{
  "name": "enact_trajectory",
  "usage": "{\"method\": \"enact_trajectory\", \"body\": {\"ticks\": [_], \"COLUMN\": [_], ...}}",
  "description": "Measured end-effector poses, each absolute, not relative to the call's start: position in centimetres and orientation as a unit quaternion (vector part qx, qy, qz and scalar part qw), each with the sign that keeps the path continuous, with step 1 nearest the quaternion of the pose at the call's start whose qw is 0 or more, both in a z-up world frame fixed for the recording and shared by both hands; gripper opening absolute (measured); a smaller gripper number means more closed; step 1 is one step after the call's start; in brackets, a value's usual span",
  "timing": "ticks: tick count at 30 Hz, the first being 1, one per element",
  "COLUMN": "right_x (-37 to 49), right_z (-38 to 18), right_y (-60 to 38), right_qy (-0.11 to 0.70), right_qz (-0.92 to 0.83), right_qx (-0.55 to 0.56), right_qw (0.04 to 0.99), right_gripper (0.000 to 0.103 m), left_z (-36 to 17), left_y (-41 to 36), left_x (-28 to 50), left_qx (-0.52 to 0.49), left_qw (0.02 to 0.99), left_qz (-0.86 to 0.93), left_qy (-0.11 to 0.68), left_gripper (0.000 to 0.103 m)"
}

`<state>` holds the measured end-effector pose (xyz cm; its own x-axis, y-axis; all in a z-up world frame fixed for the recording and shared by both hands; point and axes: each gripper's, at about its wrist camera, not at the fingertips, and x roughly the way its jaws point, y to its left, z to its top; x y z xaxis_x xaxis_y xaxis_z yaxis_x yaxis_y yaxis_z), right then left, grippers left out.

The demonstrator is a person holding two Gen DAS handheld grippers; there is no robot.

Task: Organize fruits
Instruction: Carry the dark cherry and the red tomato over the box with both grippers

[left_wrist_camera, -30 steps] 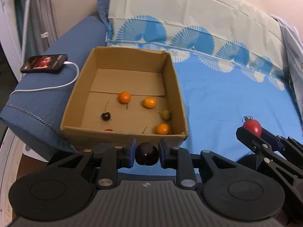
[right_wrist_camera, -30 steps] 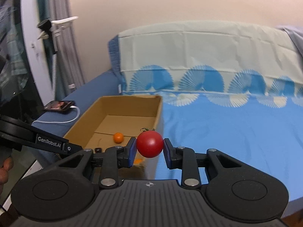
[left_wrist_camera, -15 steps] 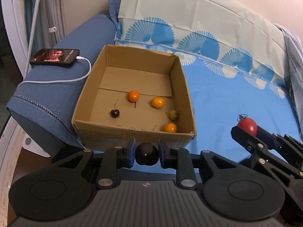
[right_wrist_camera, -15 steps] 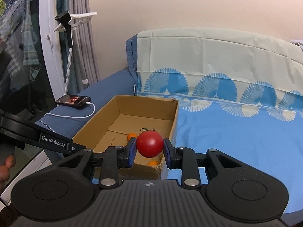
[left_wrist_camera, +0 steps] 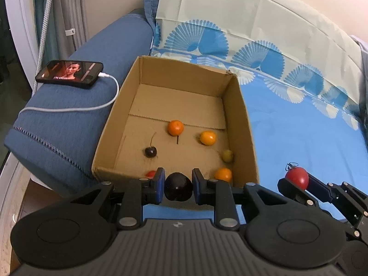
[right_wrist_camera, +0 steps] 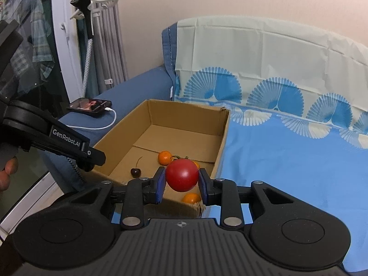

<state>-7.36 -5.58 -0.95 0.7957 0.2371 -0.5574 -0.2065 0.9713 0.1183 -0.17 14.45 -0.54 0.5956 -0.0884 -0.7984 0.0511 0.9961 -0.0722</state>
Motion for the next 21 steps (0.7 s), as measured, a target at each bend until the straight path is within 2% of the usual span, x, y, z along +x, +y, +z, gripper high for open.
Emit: {"method": "enact_trajectory", "body": {"ticks": [10,21], "right_x": [-1.2,4.7], "right_z": [-3.0,-7.0], "right_y": [-4.3,-2.2], "right_qy": [0.319,0.356], "right_qz": [0.122,0.129], "right_qx": [0.023,0.002], "right_qw": [0.940,0.926], "right_gripper": [0.031,0.031], "left_z": [-2.1,-6.4], "left_y": [15.4,15.5], "left_x": [6.5,12.4], "left_qx": [-0.026,-0.007], "left_qw": [0.895,0.883], "left_qz": [-0.017,-0.007], "left_qy": [0.444,0.469], "left_gripper": [0.028,0.028]}}
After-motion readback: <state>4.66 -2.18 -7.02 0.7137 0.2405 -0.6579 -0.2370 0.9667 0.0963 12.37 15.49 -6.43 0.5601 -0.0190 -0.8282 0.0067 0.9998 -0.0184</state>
